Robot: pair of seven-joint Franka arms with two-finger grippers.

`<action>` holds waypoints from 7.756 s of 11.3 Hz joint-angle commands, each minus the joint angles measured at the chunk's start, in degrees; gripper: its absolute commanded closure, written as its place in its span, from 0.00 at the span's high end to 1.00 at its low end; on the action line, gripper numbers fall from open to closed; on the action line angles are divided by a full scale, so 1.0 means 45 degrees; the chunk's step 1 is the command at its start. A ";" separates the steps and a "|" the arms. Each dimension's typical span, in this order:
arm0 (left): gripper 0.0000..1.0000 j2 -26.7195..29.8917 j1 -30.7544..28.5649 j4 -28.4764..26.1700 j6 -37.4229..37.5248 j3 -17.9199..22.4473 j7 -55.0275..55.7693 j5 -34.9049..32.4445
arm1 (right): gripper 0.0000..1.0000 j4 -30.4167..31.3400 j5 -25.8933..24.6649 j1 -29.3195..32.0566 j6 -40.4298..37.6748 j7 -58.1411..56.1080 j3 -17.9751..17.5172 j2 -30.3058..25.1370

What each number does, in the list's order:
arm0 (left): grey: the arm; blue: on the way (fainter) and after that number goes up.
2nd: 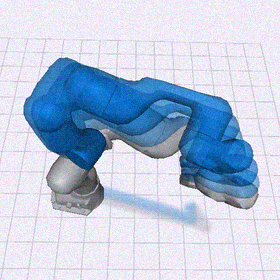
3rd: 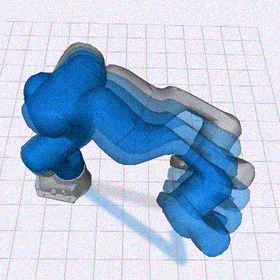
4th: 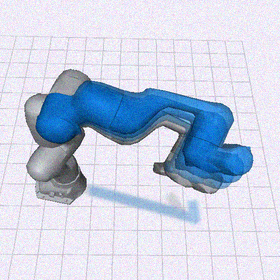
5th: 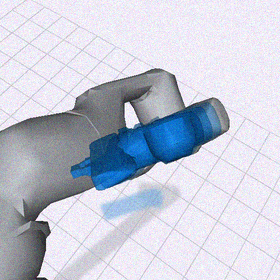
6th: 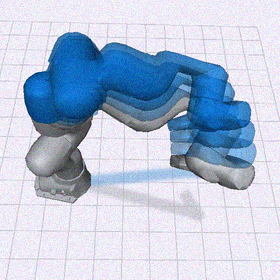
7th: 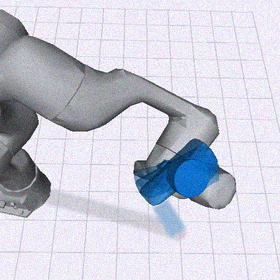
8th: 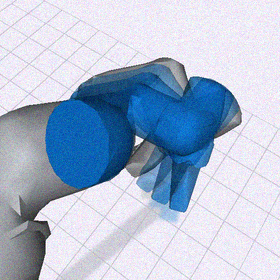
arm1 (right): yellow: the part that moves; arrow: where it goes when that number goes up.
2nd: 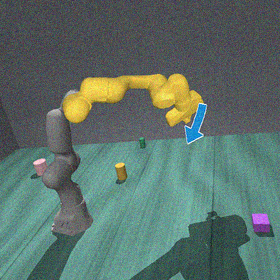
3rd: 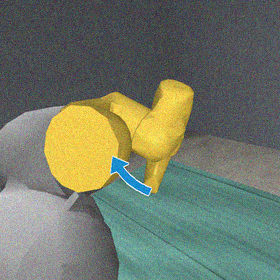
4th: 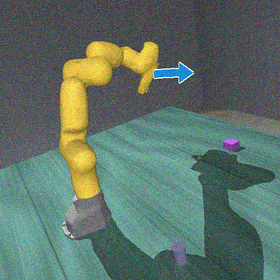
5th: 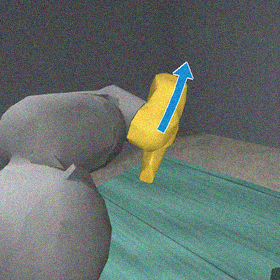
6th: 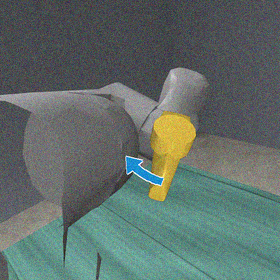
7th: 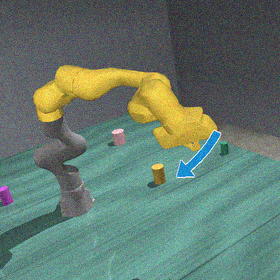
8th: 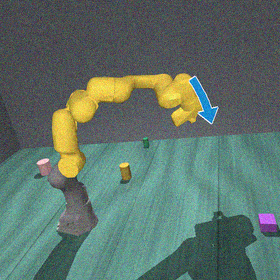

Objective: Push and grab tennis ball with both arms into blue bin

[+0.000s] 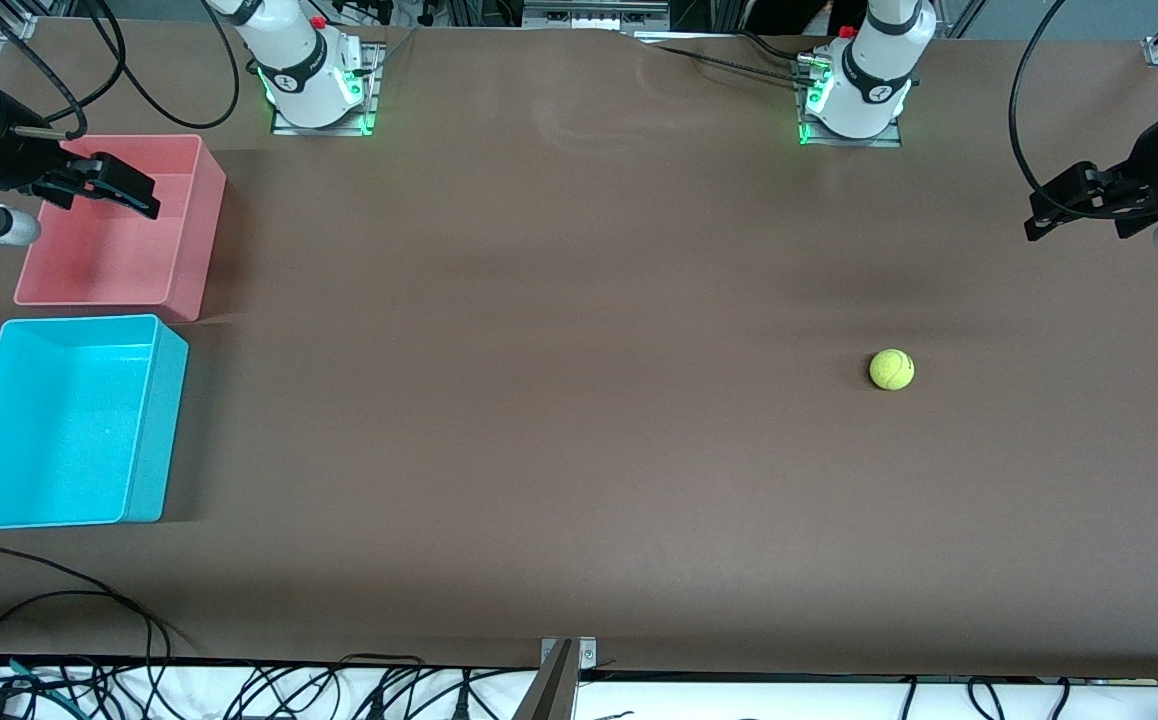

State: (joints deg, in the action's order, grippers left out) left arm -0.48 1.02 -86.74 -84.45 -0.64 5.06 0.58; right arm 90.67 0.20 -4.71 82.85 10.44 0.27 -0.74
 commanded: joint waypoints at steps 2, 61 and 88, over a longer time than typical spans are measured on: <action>1.00 -0.0088 -0.0052 0.0233 0.0212 -0.0052 0.0087 -0.0245 | 1.00 -0.0189 0.0053 -0.0046 -0.0306 -0.0151 0.0037 -0.0166; 1.00 -0.0029 0.0281 -0.0155 0.0060 -0.0756 -0.0049 -0.0362 | 1.00 -0.0872 0.0170 0.0149 -0.1048 -0.1167 0.1539 0.0536; 0.00 -0.1258 -0.0557 -0.8908 -1.0159 -0.0189 -0.4039 -0.0402 | 1.00 -0.0853 0.0327 0.0149 -0.1029 -0.1147 0.2068 0.0751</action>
State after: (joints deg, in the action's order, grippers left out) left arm -5.19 0.07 -126.92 -129.23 -1.54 -2.52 -2.68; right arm 87.75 1.40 -3.96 78.30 5.04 9.26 2.42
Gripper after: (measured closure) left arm 0.648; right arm 0.000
